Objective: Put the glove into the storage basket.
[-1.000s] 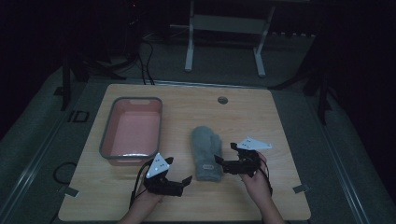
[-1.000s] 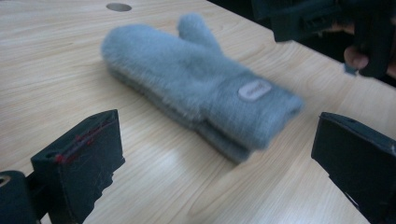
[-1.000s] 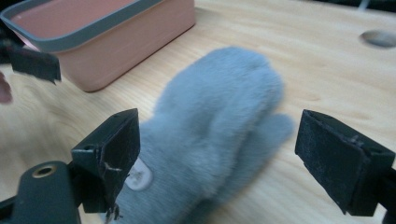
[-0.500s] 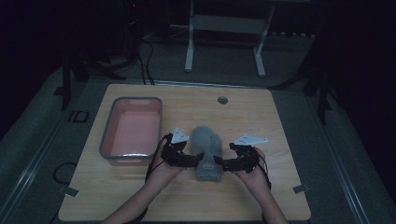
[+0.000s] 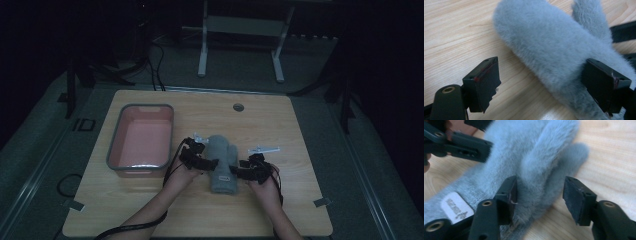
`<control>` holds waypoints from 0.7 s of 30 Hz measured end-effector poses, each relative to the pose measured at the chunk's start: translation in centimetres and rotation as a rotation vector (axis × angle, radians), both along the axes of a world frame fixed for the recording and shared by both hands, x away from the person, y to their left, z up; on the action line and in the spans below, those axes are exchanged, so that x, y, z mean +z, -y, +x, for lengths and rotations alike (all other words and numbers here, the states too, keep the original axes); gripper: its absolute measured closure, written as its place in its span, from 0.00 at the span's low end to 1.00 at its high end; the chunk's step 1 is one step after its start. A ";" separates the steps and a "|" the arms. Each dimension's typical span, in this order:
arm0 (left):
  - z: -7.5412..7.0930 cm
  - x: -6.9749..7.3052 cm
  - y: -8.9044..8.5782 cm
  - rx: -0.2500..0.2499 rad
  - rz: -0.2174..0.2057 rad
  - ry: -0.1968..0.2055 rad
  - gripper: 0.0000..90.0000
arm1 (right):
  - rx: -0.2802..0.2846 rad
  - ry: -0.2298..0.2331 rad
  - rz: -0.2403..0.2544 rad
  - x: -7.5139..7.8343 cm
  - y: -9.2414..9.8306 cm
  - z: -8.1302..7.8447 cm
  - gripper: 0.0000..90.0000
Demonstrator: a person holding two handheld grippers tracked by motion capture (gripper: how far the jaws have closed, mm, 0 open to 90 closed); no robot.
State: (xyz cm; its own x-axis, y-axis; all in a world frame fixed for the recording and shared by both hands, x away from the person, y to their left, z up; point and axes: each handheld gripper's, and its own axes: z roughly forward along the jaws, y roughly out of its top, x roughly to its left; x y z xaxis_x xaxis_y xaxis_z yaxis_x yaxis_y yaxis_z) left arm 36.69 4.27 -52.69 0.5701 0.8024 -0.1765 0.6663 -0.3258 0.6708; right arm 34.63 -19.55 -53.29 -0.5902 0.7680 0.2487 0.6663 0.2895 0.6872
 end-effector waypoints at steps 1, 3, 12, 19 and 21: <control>0.1 -0.2 0.1 -0.002 -0.001 -0.006 0.18 | 0.001 -0.014 -0.002 -0.2 0.1 0.2 0.51; 0.4 -0.5 0.3 -0.013 0.002 -0.028 0.19 | 0.014 -0.033 -0.003 -0.6 0.2 0.5 0.53; 1.5 -2.0 1.2 -0.083 -0.026 -0.087 0.37 | 0.071 -0.146 0.000 -1.4 0.0 2.0 0.45; 2.2 -2.6 1.4 -0.176 -0.099 -0.122 0.67 | 0.135 -0.148 -0.013 -1.5 -0.4 2.2 0.68; 2.3 -2.6 1.4 -0.194 -0.106 -0.131 0.69 | 0.138 -0.151 -0.009 -1.6 -0.4 2.2 0.70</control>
